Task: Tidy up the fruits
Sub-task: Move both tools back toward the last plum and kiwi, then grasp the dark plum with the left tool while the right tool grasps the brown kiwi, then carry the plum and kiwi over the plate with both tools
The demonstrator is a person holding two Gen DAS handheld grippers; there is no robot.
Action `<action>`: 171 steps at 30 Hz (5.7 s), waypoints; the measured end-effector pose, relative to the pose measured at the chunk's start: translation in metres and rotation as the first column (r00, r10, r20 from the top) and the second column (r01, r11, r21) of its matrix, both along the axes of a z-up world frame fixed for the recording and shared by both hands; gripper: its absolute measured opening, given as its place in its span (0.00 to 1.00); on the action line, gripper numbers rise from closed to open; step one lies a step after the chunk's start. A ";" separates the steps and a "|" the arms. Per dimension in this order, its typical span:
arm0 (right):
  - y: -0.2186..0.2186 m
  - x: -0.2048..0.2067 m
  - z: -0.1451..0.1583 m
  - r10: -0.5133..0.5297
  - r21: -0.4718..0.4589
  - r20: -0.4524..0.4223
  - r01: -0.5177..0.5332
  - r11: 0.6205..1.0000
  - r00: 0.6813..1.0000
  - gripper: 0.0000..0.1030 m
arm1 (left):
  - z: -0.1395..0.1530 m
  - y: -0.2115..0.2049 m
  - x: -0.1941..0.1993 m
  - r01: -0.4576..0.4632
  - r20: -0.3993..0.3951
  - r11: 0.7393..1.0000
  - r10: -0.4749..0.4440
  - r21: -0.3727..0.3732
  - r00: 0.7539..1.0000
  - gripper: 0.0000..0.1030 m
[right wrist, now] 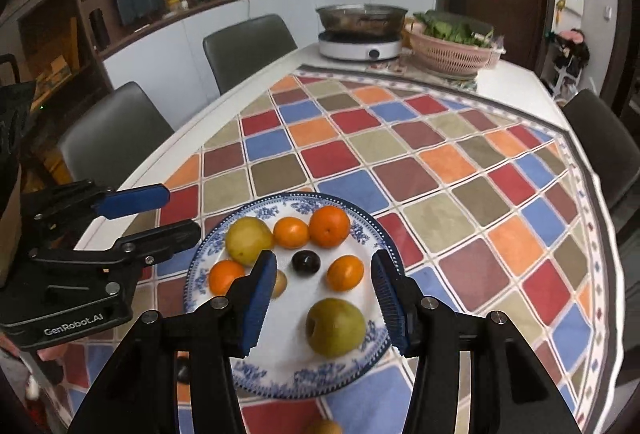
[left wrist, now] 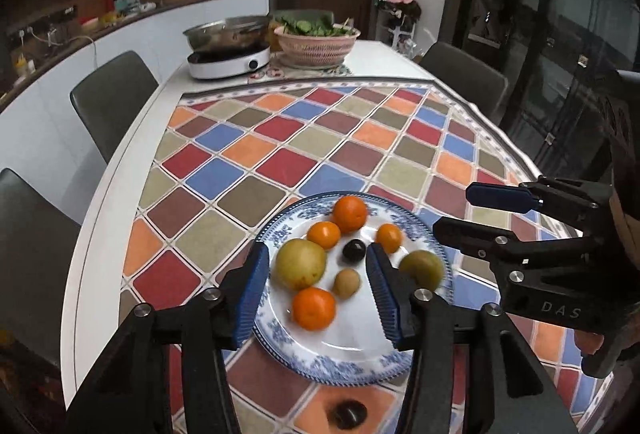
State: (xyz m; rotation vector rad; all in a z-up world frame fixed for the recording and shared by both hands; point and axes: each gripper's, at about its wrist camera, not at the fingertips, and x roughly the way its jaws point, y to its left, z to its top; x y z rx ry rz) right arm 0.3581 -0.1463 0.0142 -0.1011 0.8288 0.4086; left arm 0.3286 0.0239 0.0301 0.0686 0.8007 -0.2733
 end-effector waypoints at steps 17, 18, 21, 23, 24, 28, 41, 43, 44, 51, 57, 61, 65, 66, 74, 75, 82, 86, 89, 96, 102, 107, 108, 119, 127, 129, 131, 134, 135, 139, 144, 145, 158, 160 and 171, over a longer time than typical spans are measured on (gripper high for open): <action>-0.015 -0.083 0.023 -0.053 0.022 0.072 0.052 0.998 0.996 0.49 | 0.032 -0.005 -0.090 -0.015 0.117 1.000 0.015 0.004 0.993 0.62; -0.017 -0.088 0.023 -0.062 0.031 0.071 0.060 0.998 0.996 0.49 | 0.032 -0.005 -0.094 -0.018 0.120 1.000 0.017 0.005 0.993 0.62; -0.021 -0.099 0.022 -0.086 0.049 0.074 0.082 0.995 0.994 0.58 | 0.031 -0.004 -0.107 -0.033 0.129 0.999 0.031 0.016 0.991 0.64; -0.023 -0.107 0.019 -0.101 0.046 0.078 0.098 0.994 0.992 0.58 | 0.029 -0.002 -0.115 -0.043 0.131 0.999 0.041 0.013 0.991 0.65; -0.024 -0.109 0.018 -0.106 0.044 0.079 0.103 0.994 0.991 0.58 | 0.028 -0.002 -0.118 -0.046 0.132 0.999 0.044 0.013 0.990 0.65; -0.028 -0.123 0.013 -0.133 0.038 0.086 0.130 0.991 0.987 0.58 | 0.023 -0.002 -0.131 -0.058 0.145 0.998 0.052 0.037 0.988 0.68; -0.032 -0.145 -0.014 -0.157 0.004 0.074 0.157 0.988 0.985 0.58 | -0.012 0.000 -0.154 -0.069 0.133 0.997 0.062 0.042 0.989 0.73; -0.031 -0.146 -0.021 -0.153 -0.005 0.069 0.153 0.988 0.986 0.58 | -0.017 0.001 -0.155 -0.068 0.137 0.997 0.062 0.043 0.989 0.73; -0.031 -0.147 -0.023 -0.154 -0.006 0.072 0.155 0.988 0.985 0.58 | -0.022 0.001 -0.155 -0.070 0.140 0.997 0.063 0.044 0.988 0.73; -0.033 -0.144 -0.040 -0.190 -0.038 0.061 0.192 0.981 0.980 0.58 | -0.051 0.004 -0.149 -0.067 0.092 0.996 0.061 0.058 0.994 0.73; -0.032 -0.137 -0.060 -0.180 -0.050 0.031 0.181 0.982 0.983 0.58 | -0.071 0.005 -0.139 -0.063 0.048 0.997 0.061 0.050 0.997 0.73; -0.032 -0.134 -0.067 -0.196 -0.056 0.033 0.197 0.979 0.980 0.58 | -0.082 0.006 -0.134 -0.069 0.052 0.996 0.066 0.064 0.996 0.73; -0.033 -0.130 -0.074 -0.205 -0.054 0.025 0.206 0.977 0.978 0.58 | -0.091 0.004 -0.128 -0.055 0.042 0.996 0.052 0.071 0.998 0.73; -0.033 -0.129 -0.076 -0.204 -0.048 0.018 0.205 0.978 0.979 0.58 | -0.094 0.004 -0.126 -0.051 0.035 0.996 0.048 0.069 0.998 0.73; -0.032 -0.119 -0.089 -0.193 -0.020 -0.008 0.193 0.981 0.981 0.58 | -0.110 0.003 -0.109 -0.025 -0.028 1.000 0.026 0.013 0.999 0.55; -0.032 -0.117 -0.090 -0.193 -0.017 -0.008 0.193 0.981 0.981 0.58 | -0.111 0.003 -0.108 -0.025 -0.035 1.000 0.026 0.005 0.999 0.54; -0.037 -0.105 -0.098 -0.206 0.013 -0.047 0.207 0.978 0.977 0.50 | -0.115 -0.004 -0.098 -0.018 -0.052 1.000 0.017 -0.014 0.999 0.35; -0.039 -0.102 -0.102 -0.204 0.013 -0.057 0.205 0.979 0.977 0.46 | -0.116 -0.006 -0.094 -0.017 -0.056 1.000 0.016 -0.018 0.998 0.32; -0.039 -0.099 -0.104 -0.198 0.024 -0.066 0.200 0.979 0.978 0.45 | -0.117 -0.006 -0.093 -0.023 -0.059 1.000 0.022 -0.015 0.998 0.27; -0.029 -0.098 -0.107 -0.147 0.014 -0.076 0.149 0.989 0.986 0.28 | -0.116 -0.001 -0.091 -0.030 -0.074 0.999 0.027 -0.043 0.997 0.27; -0.028 -0.103 -0.100 -0.138 0.021 -0.056 0.140 0.990 0.989 0.27 | -0.111 -0.001 -0.094 -0.027 -0.065 0.999 0.025 -0.040 0.998 0.26; -0.027 -0.111 -0.087 -0.129 0.033 -0.040 0.130 0.991 0.991 0.27 | -0.098 0.000 -0.102 -0.026 -0.043 0.998 0.023 -0.056 0.999 0.26; -0.025 -0.115 -0.083 -0.123 0.036 -0.035 0.124 0.992 0.992 0.27 | -0.096 0.000 -0.104 -0.025 -0.039 0.998 0.023 -0.059 0.999 0.26; -0.019 -0.135 -0.043 -0.086 0.092 0.024 0.084 0.992 0.996 0.27 | -0.053 0.001 -0.126 0.000 0.045 0.995 0.005 -0.098 0.999 0.26; -0.015 -0.137 -0.017 -0.072 0.121 0.081 0.062 0.991 0.994 0.27 | -0.033 -0.002 -0.121 0.030 0.099 0.996 -0.021 -0.089 0.995 0.26; -0.015 -0.135 -0.014 -0.067 0.125 0.088 0.056 0.991 0.994 0.27 | -0.029 -0.003 -0.117 0.038 0.105 0.995 -0.028 -0.093 0.994 0.26; -0.014 -0.130 -0.011 -0.063 0.139 0.086 0.051 0.989 0.994 0.27 | -0.026 -0.004 -0.113 0.049 0.115 0.995 -0.038 -0.087 0.993 0.26; -0.013 -0.121 -0.008 -0.060 0.146 0.090 0.047 0.988 0.994 0.27 | -0.024 -0.007 -0.104 0.060 0.125 0.995 -0.049 -0.082 0.991 0.26; -0.011 -0.117 -0.007 -0.056 0.139 0.093 0.042 0.989 0.994 0.27 | -0.024 -0.007 -0.101 0.061 0.124 0.995 -0.051 -0.082 0.991 0.26; -0.007 -0.104 -0.009 -0.042 0.129 0.082 0.031 0.991 0.996 0.27 | -0.027 -0.005 -0.086 0.064 0.111 0.994 -0.053 -0.091 0.992 0.26; -0.004 -0.086 -0.020 -0.034 0.127 0.040 0.029 0.991 0.999 0.27 | -0.040 -0.001 -0.070 0.051 0.072 0.993 -0.044 -0.104 0.996 0.26; -0.003 -0.082 -0.023 -0.033 0.128 0.031 0.029 0.991 0.999 0.27 | -0.043 -0.001 -0.066 0.046 0.063 0.994 -0.039 -0.104 0.997 0.26; 0.005 -0.049 -0.059 -0.018 0.097 -0.049 0.023 0.995 0.999 0.27 | -0.081 -0.006 -0.034 0.052 -0.019 0.997 -0.053 -0.061 0.998 0.26; 0.004 -0.047 -0.063 -0.017 0.094 -0.058 0.022 0.995 0.998 0.27 | -0.085 -0.008 -0.032 0.056 -0.029 0.997 -0.057 -0.056 0.998 0.26; 0.002 -0.041 -0.074 -0.018 0.099 -0.072 0.026 0.995 0.997 0.27 | -0.092 -0.008 -0.027 0.062 -0.057 0.997 -0.065 -0.049 0.996 0.27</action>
